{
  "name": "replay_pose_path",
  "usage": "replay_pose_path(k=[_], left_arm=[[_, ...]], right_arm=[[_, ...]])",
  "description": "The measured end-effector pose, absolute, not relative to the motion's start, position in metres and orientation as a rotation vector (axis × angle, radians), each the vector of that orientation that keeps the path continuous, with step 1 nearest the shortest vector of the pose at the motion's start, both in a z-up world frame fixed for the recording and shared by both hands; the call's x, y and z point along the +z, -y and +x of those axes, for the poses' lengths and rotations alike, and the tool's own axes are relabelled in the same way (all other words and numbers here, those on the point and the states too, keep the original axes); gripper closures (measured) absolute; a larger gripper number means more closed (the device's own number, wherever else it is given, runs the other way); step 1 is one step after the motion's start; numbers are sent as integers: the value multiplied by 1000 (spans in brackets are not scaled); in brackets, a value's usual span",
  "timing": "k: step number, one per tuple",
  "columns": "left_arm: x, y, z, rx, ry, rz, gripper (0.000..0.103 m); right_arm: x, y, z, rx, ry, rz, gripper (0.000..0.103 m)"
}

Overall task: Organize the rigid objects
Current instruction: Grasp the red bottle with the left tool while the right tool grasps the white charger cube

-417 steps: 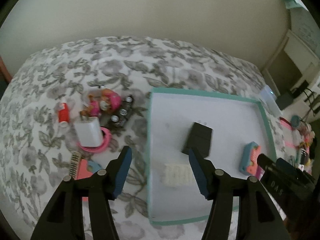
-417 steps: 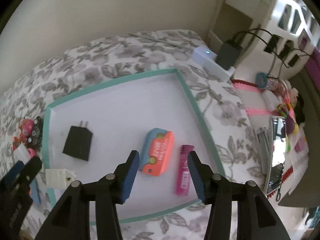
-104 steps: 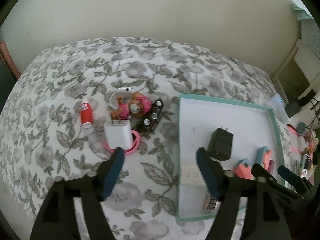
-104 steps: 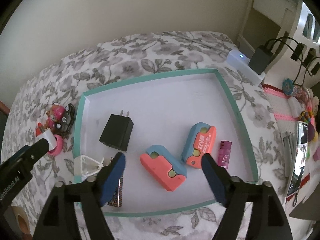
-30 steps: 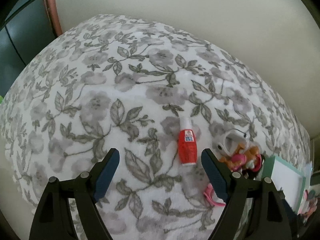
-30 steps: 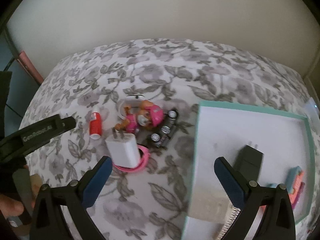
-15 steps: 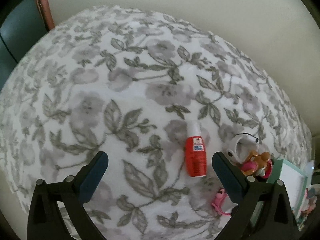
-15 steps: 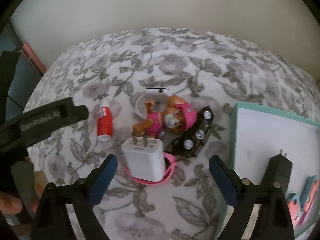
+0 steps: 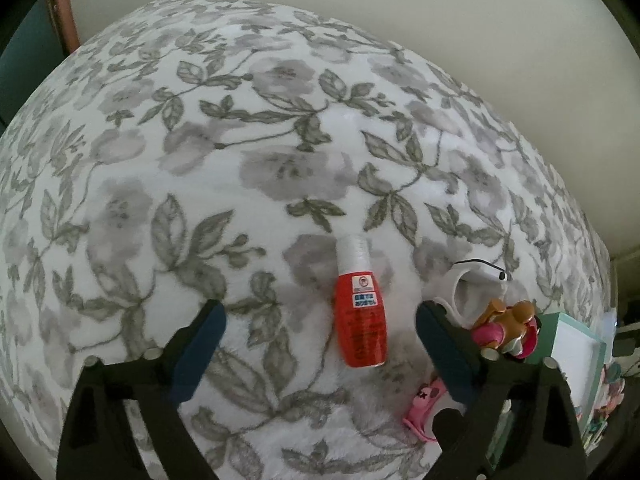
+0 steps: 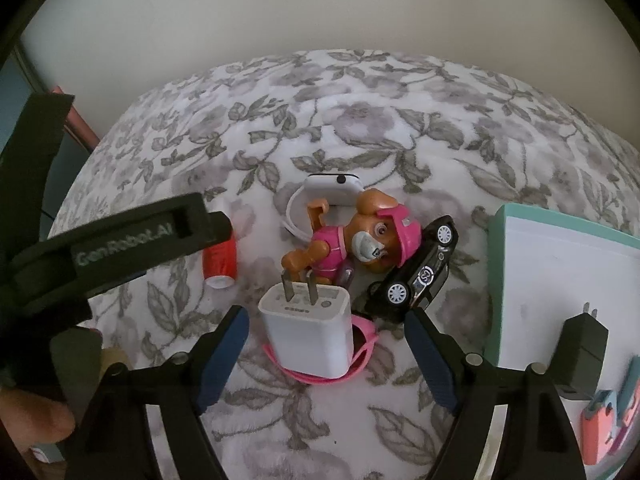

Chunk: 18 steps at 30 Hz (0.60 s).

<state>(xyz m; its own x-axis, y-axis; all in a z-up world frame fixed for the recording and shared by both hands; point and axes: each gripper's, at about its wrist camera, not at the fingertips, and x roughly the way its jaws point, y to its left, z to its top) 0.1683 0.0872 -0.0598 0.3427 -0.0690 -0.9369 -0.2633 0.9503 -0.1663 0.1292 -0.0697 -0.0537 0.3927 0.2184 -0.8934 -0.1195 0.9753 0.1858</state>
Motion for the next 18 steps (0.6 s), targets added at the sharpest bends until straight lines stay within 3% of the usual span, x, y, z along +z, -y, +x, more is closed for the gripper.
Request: replay_pose_path(k=[5,9,11,13,15,18], left_arm=[[-65,-79,175,104,-1227,-296,16],[-70,-70,179,75,-1245,-290,43],[-72,-67,179,76,-1249,-274,48],[-71,-66,180,73,-1249,-274,65],[-71,-67,179,57,-1251,-298,73],[-71,-63,178,54,-1250,-281,74]], right_arm=[[-55,69,130,202,-1145,85,25],[-55,70,130,210,-1144,88,33],[-54,69,129,223,-1144,92,39],[-52,67,129,235,-1144,88,45],[-51,66,127,248,-1146,88,50],[-51,64,126,265,-1149,89,55]])
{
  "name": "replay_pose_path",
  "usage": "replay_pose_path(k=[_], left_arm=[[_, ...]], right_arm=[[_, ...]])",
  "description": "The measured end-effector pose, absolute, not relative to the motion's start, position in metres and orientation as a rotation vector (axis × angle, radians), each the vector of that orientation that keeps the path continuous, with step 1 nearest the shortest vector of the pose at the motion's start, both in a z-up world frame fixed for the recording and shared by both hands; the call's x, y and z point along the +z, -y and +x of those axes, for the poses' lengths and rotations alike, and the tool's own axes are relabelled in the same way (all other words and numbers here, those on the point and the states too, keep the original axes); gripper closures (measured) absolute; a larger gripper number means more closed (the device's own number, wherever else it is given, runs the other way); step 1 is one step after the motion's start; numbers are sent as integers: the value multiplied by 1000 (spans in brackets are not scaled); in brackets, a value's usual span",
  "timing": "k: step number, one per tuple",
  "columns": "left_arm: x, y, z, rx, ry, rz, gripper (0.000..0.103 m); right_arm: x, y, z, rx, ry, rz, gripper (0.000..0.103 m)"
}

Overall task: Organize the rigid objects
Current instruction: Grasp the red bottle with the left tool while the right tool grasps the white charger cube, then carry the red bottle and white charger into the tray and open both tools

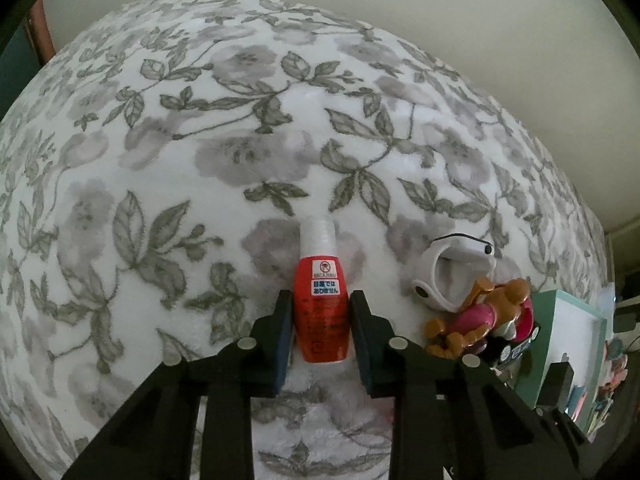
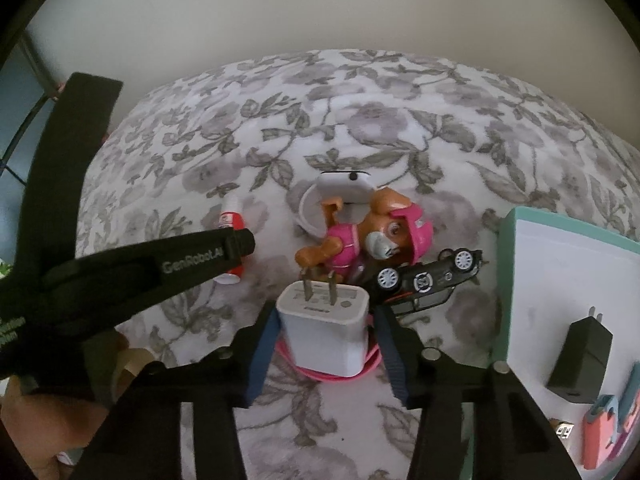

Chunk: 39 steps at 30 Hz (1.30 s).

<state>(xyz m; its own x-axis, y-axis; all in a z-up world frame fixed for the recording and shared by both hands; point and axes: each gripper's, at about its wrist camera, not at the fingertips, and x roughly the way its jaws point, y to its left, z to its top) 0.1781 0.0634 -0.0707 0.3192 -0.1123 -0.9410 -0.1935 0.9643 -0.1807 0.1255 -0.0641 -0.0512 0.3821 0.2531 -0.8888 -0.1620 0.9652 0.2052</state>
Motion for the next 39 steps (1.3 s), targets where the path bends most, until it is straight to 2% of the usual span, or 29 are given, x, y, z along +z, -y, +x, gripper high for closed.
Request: replay_pose_path(k=[11,27,39], left_arm=[[-46,-62,167,37,-1206,-300,74],[63,-17,127,-27,-959,-195,74],[67,66,111,-143,-975,-111,74]], right_arm=[[-39,69,118,285,-1138,112,55],[37,136,88,181,-988,218,55],[45,235,61,-3,-990,351,55]])
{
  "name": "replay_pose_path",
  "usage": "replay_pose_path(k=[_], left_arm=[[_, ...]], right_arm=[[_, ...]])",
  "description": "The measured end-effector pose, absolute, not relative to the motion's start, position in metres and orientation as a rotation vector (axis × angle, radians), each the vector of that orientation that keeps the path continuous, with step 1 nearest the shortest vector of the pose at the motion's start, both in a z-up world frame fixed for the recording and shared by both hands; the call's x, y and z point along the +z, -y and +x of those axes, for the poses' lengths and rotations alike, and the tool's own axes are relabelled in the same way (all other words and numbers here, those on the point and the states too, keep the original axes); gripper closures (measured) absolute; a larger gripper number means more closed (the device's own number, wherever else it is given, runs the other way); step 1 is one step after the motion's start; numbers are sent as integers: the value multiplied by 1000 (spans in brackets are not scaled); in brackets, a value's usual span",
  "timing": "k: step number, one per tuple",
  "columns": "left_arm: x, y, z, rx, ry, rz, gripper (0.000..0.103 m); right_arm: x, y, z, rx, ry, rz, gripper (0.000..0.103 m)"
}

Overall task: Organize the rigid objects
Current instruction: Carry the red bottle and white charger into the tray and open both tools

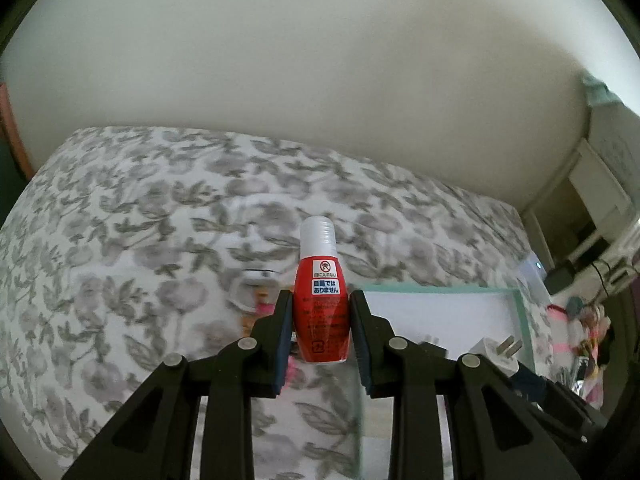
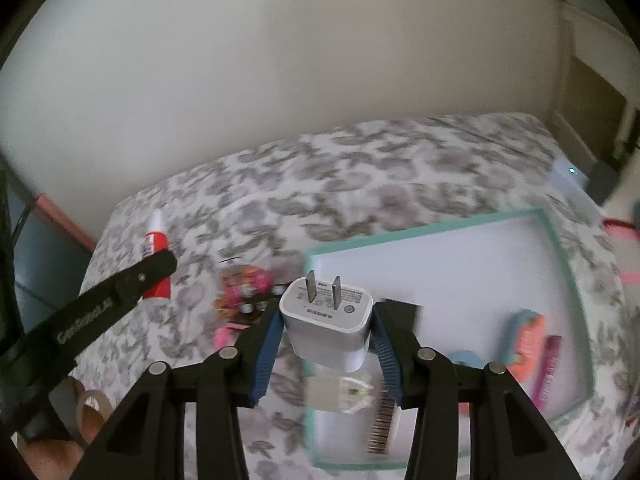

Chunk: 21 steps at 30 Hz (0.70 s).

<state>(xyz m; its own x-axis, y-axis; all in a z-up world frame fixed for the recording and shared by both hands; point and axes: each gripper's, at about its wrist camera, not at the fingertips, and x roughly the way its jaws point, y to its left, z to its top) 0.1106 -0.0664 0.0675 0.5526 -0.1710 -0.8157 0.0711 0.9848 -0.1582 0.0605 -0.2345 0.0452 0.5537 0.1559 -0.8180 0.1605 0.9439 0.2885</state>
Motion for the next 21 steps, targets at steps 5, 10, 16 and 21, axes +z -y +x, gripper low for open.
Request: replay_pose_path(k=[5,10,16,21], left_arm=[[58,101,105,-196,-1001,-107,74],[45,129,105,-231,-1029,-72,74],[20,143,111,-251,-1089,-68,74],[0,150,116,-254,-1138,-55,74]], right_arm=[[43,276,49,-82,-993,394,55],[35,315,42,-175,-1003,421,55],[21,343,41,-222,-1035,456,55],[9,344,46,-219,-1058,454,55]])
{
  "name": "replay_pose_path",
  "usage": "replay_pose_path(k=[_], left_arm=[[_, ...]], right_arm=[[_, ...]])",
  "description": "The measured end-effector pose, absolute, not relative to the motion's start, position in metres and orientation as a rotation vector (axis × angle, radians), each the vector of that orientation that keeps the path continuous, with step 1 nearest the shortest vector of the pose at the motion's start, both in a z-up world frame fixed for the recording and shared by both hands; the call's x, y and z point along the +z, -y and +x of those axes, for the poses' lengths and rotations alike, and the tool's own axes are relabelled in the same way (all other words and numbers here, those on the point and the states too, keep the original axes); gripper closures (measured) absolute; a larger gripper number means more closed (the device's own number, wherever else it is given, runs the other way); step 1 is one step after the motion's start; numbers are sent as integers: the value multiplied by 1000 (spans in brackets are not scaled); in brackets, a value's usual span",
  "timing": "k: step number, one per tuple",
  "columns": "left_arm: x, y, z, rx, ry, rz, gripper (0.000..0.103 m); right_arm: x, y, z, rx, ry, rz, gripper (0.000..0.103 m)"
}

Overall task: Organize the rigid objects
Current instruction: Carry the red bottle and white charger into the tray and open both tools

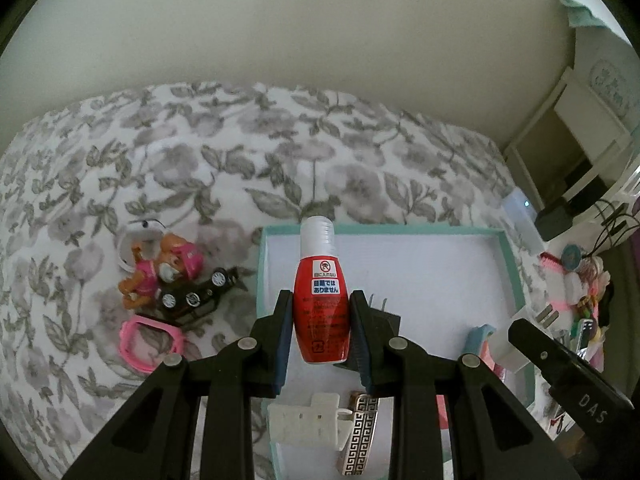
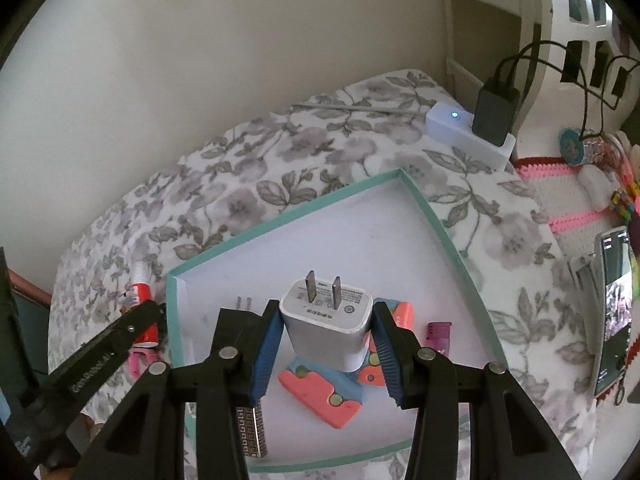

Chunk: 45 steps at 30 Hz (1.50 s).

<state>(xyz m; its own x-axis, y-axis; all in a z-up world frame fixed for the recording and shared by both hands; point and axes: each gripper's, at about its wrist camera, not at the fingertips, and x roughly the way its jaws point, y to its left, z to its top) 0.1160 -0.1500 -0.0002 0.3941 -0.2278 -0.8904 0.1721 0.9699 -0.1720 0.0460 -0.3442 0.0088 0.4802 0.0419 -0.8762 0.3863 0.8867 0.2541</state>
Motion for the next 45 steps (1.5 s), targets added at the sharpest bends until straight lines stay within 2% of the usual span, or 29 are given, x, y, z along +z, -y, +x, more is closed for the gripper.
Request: replay_pose_path(k=[12,29,33,35,39,41,45], left_arm=[[-18,157,118,-267,-1172,-38,74],[-13,145,121,-228,-1201,-56,72],[-9,140,121,-213,-1201,-55,59],[-6,137,121,-207,-1197,-57,57],[3,132,121,-186,-1178,-56,45],[8,130,121,-174,-1168,-54,42],[15,124,120,-139,-1147,-44,30]], right_arm=[[-24,342,54,-227,-1144,453,55],[-28,342,58,-246,-1169,430,54],[-21,339,58,-257,-1154,393,39],[-17,338,59,-256,-1149,383,39],[-8,334,59,-256,-1137,356,39],[-3,332,59,-257,-1126,345,38],[8,330,58,-263,-1102,326,23]])
